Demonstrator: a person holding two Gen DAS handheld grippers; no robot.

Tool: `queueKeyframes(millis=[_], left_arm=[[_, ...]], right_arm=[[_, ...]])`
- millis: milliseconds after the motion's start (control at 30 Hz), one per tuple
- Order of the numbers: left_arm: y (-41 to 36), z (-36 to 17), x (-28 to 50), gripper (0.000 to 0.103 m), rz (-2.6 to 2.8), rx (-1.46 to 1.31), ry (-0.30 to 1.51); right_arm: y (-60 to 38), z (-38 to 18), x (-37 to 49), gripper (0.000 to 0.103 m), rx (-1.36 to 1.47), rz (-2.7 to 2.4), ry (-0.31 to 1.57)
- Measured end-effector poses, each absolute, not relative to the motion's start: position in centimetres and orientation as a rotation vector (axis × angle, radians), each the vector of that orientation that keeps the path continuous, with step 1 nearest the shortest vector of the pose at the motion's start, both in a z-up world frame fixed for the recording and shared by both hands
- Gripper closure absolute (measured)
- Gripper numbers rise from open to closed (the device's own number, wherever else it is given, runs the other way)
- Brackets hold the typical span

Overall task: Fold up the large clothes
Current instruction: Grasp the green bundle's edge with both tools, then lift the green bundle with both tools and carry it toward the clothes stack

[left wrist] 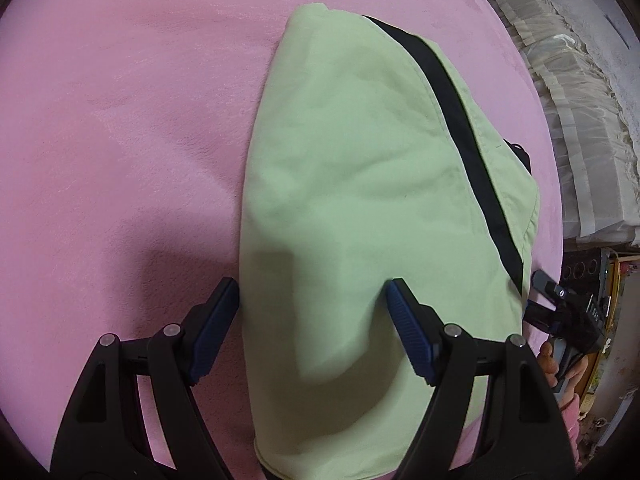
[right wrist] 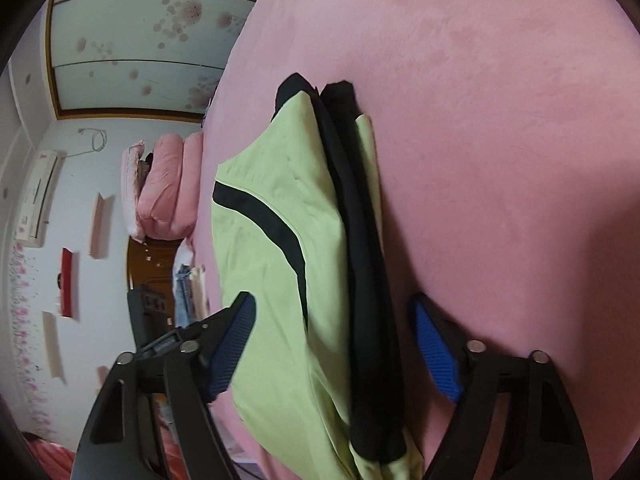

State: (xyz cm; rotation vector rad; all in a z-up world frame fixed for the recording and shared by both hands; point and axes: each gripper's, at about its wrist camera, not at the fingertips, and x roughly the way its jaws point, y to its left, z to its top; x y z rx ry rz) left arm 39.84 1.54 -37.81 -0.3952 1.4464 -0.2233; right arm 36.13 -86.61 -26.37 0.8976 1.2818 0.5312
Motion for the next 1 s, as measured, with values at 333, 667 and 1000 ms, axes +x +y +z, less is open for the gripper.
queueKeyframes(millis=[333, 667, 1000], left_arm=[[2.0, -39.8, 38.9, 0.034, -0.236, -0.538, 1.485], [1.6, -36.8, 38.9, 0.080, -0.202, -0.402, 1.489], [5.2, -32.7, 36.2, 0.084, -0.220, -0.457, 1.456]], right_arm=[[-84.3, -27.3, 37.0, 0.040, 0.860, 0.592, 1.312], [-84.4, -25.9, 36.1, 0.088, 0.824, 0.596, 1.285], [-80.5, -18.2, 34.0, 0.091, 0.627, 0.616, 1.212]])
